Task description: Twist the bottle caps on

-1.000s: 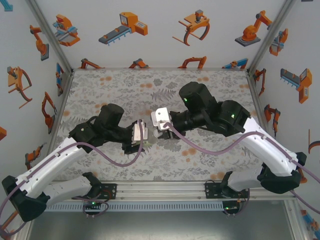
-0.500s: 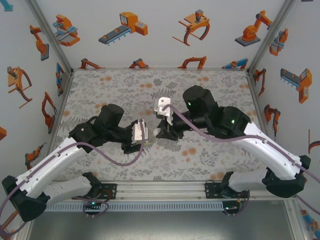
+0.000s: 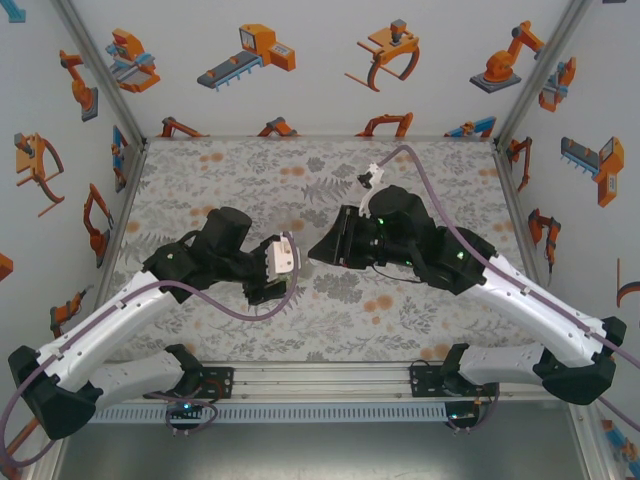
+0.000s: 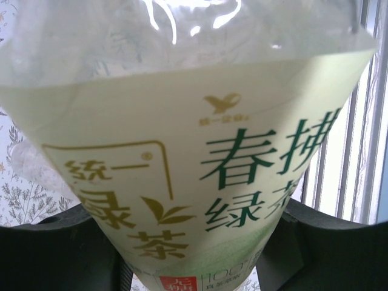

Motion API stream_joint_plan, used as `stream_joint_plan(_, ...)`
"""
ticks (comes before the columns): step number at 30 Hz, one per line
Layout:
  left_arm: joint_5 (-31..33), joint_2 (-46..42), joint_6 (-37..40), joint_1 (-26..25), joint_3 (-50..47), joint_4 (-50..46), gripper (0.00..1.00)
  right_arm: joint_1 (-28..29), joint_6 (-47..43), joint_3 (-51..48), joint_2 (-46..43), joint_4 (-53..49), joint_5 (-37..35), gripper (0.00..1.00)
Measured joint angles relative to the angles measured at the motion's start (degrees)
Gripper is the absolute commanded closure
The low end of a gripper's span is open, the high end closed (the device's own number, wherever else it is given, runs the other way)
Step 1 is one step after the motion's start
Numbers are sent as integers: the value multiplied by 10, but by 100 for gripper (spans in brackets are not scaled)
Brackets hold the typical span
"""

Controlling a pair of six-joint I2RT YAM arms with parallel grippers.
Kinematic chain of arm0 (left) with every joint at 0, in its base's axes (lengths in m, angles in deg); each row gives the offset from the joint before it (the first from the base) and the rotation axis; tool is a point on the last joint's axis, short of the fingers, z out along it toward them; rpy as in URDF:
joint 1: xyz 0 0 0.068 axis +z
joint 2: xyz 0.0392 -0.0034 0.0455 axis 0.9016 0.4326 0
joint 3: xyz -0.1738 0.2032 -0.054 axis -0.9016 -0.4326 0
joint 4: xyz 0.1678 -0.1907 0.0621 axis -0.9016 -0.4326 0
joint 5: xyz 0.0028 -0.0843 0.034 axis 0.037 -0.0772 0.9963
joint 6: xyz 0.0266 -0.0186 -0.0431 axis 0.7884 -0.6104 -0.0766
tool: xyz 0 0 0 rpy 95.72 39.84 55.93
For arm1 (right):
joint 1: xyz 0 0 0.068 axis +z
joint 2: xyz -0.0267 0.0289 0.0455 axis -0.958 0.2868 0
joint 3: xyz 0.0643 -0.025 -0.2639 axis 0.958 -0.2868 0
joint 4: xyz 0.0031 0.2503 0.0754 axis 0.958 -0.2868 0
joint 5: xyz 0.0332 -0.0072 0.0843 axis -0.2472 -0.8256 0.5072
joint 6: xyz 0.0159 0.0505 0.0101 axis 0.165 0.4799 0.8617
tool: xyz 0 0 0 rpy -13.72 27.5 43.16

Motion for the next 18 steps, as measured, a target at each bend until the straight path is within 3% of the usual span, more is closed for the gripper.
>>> stream_joint_plan(2, -1, 1, -4, 0, -1, 1, 99, 0, 22, 0, 0, -5, -6, 97)
stream_joint_plan(6, -2, 3, -7, 0, -3, 8, 95, 0, 26, 6, 3, -10, -10, 72)
stream_joint_plan(13, -33, 3, -8, -1, -3, 51, 92, 0, -72, 17, 0, 12, 5, 46)
stream_joint_plan(18, -62, 3, -8, -1, -3, 74, 92, 0, -204, 30, -7, 24, 28, 45)
